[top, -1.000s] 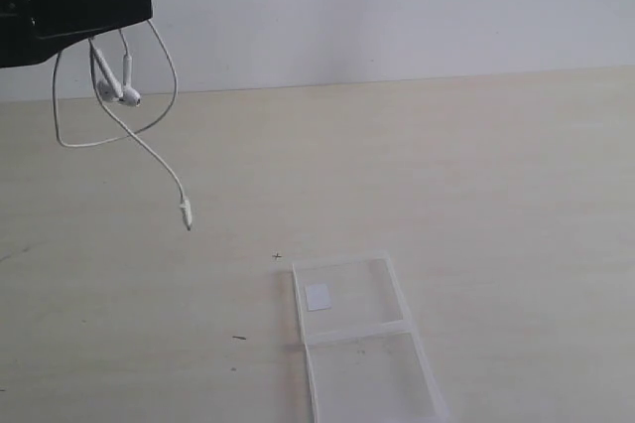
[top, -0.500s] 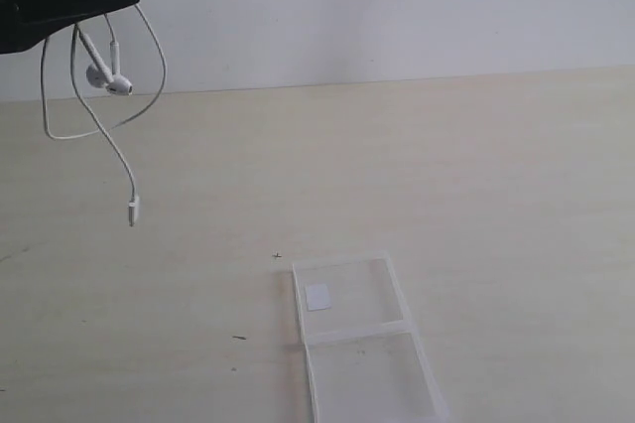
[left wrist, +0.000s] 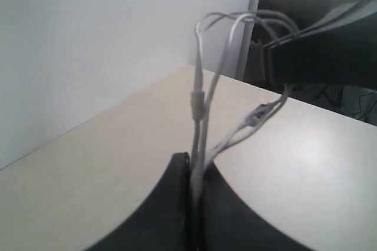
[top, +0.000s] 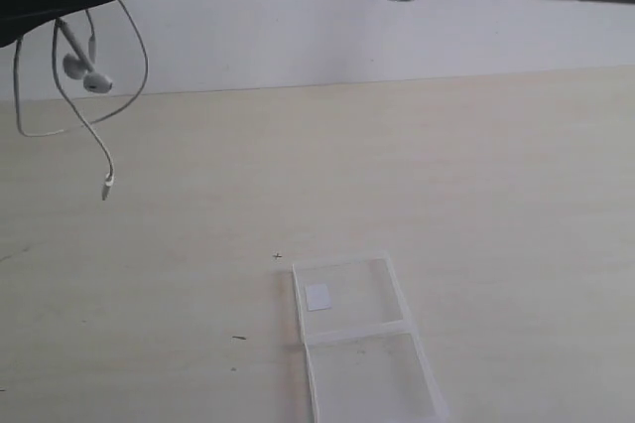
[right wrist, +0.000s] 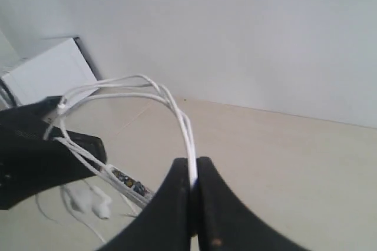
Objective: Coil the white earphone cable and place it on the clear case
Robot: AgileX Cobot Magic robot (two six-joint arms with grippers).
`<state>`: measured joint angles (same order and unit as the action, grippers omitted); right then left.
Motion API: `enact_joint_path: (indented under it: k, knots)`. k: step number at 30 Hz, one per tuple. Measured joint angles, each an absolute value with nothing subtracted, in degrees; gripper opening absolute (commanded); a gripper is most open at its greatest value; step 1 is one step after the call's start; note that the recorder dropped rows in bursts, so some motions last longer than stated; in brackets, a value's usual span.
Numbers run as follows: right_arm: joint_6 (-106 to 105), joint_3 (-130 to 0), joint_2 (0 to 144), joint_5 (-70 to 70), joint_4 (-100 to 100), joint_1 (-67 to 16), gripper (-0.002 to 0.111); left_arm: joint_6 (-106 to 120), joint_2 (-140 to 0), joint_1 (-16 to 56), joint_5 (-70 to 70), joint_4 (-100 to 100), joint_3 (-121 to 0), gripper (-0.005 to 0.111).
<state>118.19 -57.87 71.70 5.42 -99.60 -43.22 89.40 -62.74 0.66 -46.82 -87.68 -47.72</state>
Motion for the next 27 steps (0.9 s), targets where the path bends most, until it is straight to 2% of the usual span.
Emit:
enact_joint_path:
  k: [22, 25, 26, 27]
  knots:
    - [115.0, -54.68, 75.35, 5.21, -99.66, -43.3, 0.0, 87.01, -62.47, 0.66, -46.72, -86.48, -47.72, 0.0]
    - [113.49, -54.68, 75.94, 6.75, -99.66, -43.3, 0.007, 86.95, -62.47, 0.66, -46.62, -86.48, -47.72, 0.0]
    - [112.97, -54.68, 76.17, 7.34, -99.66, -43.3, 0.012, 86.95, -62.47, 0.66, -46.51, -86.48, -47.72, 0.0]
    - [112.21, -54.68, 76.32, 8.08, -99.66, -43.3, 0.023, 86.95, -62.47, 0.66, -46.43, -86.48, -47.72, 0.0]
